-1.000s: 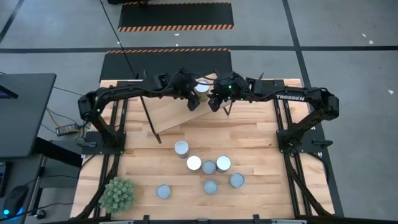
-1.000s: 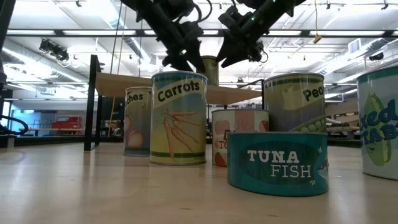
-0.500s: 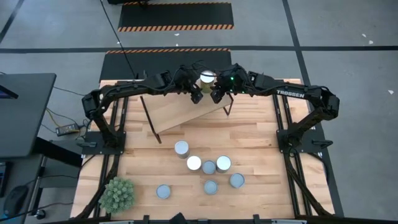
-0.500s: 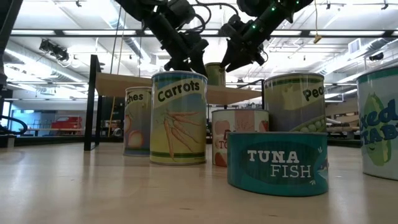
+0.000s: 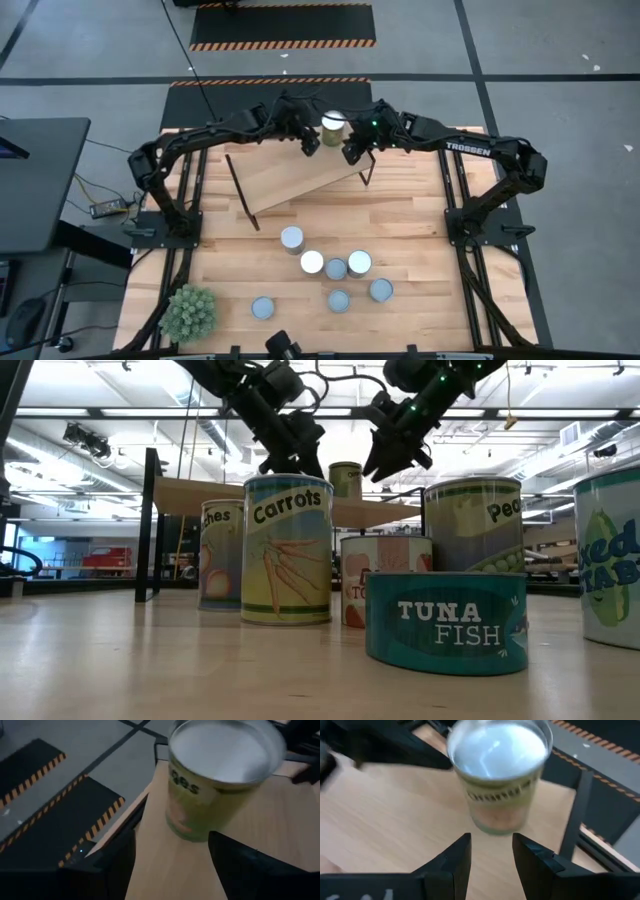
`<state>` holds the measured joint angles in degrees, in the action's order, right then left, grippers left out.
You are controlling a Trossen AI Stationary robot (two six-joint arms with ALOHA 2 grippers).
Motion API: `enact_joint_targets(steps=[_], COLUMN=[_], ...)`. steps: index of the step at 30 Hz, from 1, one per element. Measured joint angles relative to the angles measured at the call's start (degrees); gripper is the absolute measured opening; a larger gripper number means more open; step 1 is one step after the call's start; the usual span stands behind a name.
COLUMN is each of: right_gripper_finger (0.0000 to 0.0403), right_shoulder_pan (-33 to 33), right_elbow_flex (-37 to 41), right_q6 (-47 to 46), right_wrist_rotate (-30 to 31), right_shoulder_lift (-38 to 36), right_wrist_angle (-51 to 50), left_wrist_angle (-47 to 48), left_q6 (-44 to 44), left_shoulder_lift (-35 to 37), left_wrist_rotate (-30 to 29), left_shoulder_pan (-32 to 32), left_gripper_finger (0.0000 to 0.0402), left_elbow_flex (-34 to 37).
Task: Pick and place cans onto a shelf
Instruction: Put the canned oranges on the shelf
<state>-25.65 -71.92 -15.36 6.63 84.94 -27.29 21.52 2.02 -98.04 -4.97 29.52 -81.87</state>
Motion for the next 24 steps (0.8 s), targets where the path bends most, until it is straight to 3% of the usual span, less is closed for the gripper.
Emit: enact_joint_targets(steps=[9, 24], right_gripper_finger=[0.0151, 0.0151], right_shoulder_pan=[-1.92, -4.91], right_elbow_flex=[0.02, 0.02], right_q6=[3.20, 5.28], right_wrist_rotate=[1.40, 0.77], right_shoulder_lift=[0.09, 0.27], right_wrist_angle=[2.60, 5.66], left_wrist_angle=[-0.37, -8.15], left_q6=[-6.84, -7.19], left_shoulder_lift=[-2.09, -3.33], left_wrist_rotate=[-0.71, -3.34], left_shoulder_pan=[0.15, 1.25], left_gripper_finger=[0.0254, 0.0254], left_elbow_flex=[-0.04, 0.00])
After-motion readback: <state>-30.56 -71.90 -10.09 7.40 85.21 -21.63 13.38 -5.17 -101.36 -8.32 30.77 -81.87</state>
